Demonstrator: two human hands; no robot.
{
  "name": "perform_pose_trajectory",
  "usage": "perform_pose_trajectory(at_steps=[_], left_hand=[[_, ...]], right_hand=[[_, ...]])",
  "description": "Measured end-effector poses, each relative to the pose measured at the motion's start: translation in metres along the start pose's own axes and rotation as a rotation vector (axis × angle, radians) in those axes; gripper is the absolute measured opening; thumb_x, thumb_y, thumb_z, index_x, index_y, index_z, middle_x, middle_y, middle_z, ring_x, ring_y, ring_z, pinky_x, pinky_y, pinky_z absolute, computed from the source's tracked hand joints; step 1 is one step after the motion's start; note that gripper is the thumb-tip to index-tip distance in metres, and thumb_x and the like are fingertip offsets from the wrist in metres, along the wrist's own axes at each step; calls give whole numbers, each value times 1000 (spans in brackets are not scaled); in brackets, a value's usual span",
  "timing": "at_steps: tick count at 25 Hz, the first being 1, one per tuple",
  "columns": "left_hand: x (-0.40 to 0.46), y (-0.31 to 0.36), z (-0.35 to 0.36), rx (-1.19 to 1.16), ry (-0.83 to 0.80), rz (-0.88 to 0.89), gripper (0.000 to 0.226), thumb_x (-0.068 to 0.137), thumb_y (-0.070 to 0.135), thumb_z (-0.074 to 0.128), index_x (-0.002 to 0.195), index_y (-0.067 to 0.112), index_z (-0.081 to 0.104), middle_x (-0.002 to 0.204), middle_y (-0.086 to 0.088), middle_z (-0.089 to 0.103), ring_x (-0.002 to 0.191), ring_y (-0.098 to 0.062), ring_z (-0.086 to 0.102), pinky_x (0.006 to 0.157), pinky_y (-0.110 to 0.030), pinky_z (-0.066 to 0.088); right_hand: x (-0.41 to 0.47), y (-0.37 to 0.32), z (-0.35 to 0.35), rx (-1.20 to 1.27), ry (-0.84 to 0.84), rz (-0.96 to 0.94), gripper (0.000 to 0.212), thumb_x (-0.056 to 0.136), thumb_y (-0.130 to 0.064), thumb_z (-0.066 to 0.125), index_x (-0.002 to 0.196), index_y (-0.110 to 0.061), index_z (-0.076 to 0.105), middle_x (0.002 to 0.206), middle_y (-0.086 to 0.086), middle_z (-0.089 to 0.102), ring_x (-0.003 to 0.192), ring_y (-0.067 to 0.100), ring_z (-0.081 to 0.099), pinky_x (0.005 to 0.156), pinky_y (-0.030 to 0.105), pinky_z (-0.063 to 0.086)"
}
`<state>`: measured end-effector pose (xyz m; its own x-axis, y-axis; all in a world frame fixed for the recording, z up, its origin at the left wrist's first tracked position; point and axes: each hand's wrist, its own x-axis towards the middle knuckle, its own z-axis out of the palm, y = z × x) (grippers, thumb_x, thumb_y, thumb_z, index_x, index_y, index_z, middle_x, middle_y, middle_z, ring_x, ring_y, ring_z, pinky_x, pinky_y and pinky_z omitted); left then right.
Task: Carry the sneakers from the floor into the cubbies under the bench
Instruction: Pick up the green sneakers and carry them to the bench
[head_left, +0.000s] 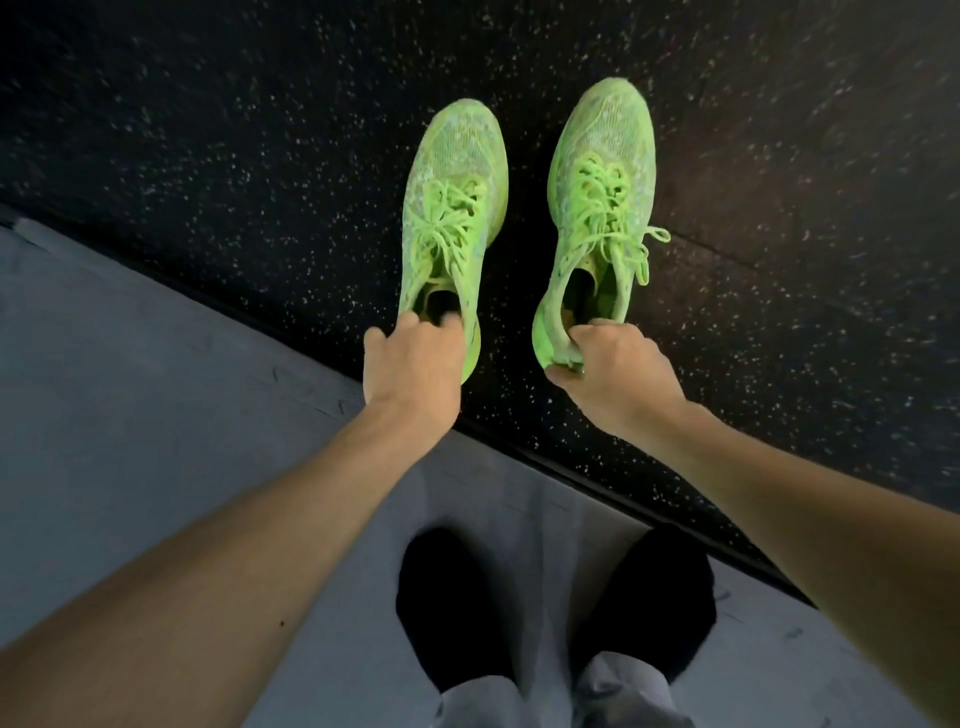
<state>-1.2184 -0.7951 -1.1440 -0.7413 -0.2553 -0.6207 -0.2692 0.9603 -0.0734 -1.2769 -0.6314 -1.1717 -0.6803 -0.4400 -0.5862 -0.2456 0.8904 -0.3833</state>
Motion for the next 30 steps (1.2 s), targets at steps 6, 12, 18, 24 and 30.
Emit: perform_pose_trajectory(at_steps=[6, 12, 18, 24, 30], left_hand=[[-10, -19, -23, -161, 33, 48, 20, 88, 5, 56, 84, 18, 42, 86, -2, 38, 63, -19, 47, 59, -32, 37], [-41, -22, -142, -277, 256, 155, 24, 90, 11, 59, 78, 20, 39, 83, -1, 43, 66, -21, 50, 55, -31, 40], [-107, -26, -350, -314, 468, 194, 16, 92, 18, 56, 82, 20, 45, 87, 1, 44, 67, -17, 50, 58, -29, 42], [-230, -37, -581, -242, 649, 289, 5, 93, 19, 55, 91, 21, 51, 92, 5, 45, 76, -9, 51, 73, -31, 53], [-362, -49, -783, -182, 845, 368, 7, 91, 21, 54, 97, 23, 51, 96, 6, 47, 92, -12, 46, 76, -33, 50]], right_hand=[[-6, 0, -23, 21, 104, -63, 24, 93, -26, 56, 76, -15, 43, 82, -2, 43, 70, 21, 44, 61, 31, 34], [-32, -36, -137, 7, 269, -148, 21, 94, -28, 55, 79, -15, 48, 82, -3, 45, 72, 19, 45, 60, 32, 37], [-91, -100, -325, -62, 503, -263, 16, 93, -31, 56, 89, -15, 61, 82, -9, 45, 72, 13, 46, 61, 26, 37], [-203, -188, -544, -106, 756, -348, 10, 87, -29, 64, 81, -22, 61, 77, -13, 43, 68, 15, 53, 58, 25, 35], [-329, -269, -733, -197, 979, -421, 10, 88, -31, 62, 85, -22, 62, 86, -7, 55, 82, 20, 59, 64, 25, 36]])
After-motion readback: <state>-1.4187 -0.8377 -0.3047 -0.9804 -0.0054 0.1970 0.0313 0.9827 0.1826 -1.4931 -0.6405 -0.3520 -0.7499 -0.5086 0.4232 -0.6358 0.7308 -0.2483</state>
